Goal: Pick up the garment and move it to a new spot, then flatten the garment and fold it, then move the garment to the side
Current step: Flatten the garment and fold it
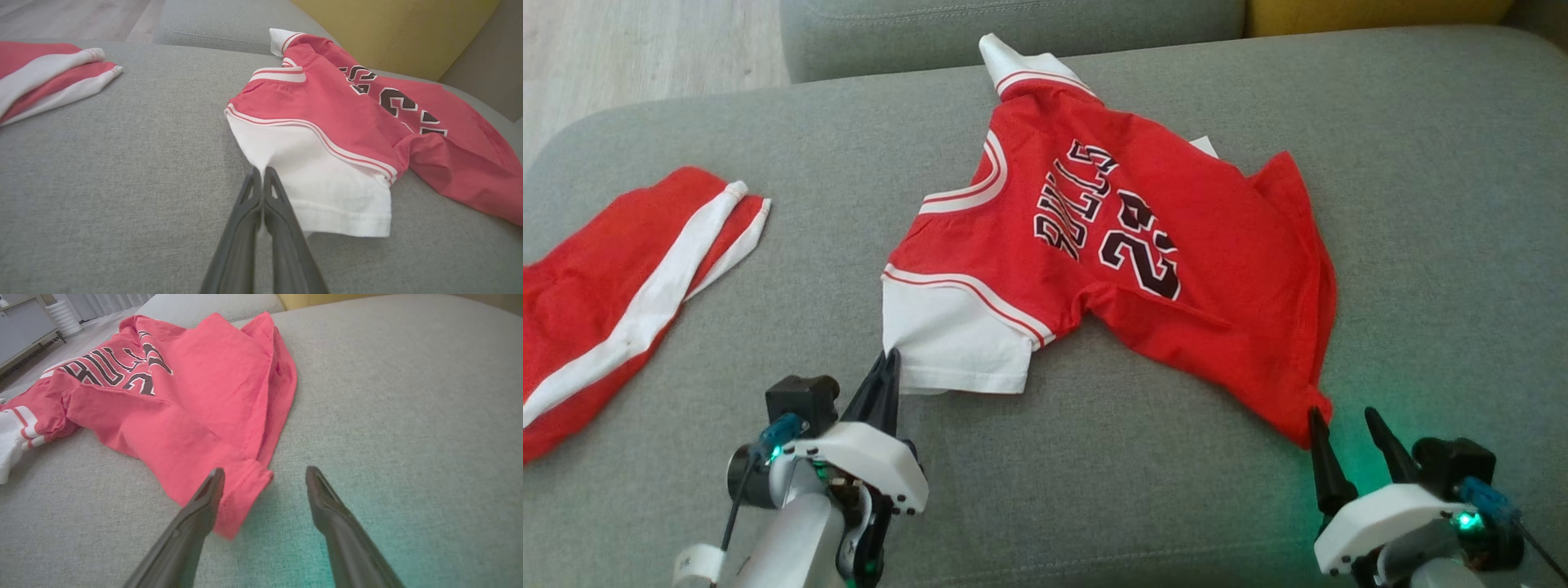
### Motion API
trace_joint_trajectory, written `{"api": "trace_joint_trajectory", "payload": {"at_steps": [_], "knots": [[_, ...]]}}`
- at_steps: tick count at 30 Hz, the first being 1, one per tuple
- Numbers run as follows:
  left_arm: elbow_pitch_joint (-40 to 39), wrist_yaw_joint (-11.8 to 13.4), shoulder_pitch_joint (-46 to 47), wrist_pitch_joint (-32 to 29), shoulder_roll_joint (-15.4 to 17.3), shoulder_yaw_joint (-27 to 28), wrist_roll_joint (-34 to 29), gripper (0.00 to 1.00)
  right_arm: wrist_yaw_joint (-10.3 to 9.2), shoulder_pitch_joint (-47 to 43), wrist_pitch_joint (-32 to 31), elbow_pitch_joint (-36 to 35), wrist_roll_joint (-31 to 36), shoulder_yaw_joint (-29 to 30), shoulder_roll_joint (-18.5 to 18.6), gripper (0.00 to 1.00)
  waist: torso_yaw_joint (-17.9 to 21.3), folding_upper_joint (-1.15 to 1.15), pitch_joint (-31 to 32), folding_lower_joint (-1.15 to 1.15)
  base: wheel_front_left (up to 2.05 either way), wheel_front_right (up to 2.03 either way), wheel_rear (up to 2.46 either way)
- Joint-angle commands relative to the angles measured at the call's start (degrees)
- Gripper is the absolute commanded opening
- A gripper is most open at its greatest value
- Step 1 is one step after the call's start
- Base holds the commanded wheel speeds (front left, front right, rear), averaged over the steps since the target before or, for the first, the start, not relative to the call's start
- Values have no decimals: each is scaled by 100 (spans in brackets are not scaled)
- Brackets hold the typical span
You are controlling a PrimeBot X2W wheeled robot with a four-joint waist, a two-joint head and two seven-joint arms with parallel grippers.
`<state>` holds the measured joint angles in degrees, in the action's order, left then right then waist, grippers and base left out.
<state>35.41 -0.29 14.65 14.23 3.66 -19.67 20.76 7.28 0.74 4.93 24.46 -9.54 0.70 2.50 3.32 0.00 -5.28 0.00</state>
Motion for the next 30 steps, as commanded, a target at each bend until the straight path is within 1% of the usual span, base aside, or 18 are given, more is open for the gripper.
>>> {"api": "trace_joint_trajectory", "payload": {"at_steps": [1, 6, 14, 26, 27, 28, 29, 30], "knots": [[-179, 1, 153, 73, 97, 167, -35, 0, 21, 233, 3, -75, -77, -100, 38, 100, -9, 0, -18, 0, 0, 0, 0], [-201, -20, 156, 74, 110, 129, -60, 0, 21, 512, -28, 389, -244, -105, 38, 100, -50, 0, -79, 0, 0, 0, 0], [-204, -52, 174, 75, 140, 76, -61, 0, 21, 860, 238, 1016, -353, -172, 38, 100, -85, 0, -144, 0, 0, 0, 0], [-164, -60, 176, 76, 153, 1, -30, 0, 21, 1104, 519, 1594, -214, -286, 38, 100, -98, 0, -147, 0, 0, 0, 0], [-157, -61, 177, 76, 153, -7, -26, 0, 21, 1117, 532, 1624, -207, -293, 38, 89, -100, 0, -146, 0, 0, 0, 0], [-150, -62, 177, 76, 153, -15, -23, 0, 21, 1128, 543, 1654, -204, -300, 38, 52, -102, 0, -143, 0, 0, 0, 0], [-144, -63, 177, 76, 153, -22, -20, 0, 21, 1138, 549, 1683, -200, -313, 38, 18, -104, 0, -138, 0, 0, 0, 0], [-137, -62, 176, 76, 153, -28, -16, 0, 21, 1146, 556, 1710, -197, -329, 38, 0, -106, 0, -132, 0, 0, 0, 0]]}}
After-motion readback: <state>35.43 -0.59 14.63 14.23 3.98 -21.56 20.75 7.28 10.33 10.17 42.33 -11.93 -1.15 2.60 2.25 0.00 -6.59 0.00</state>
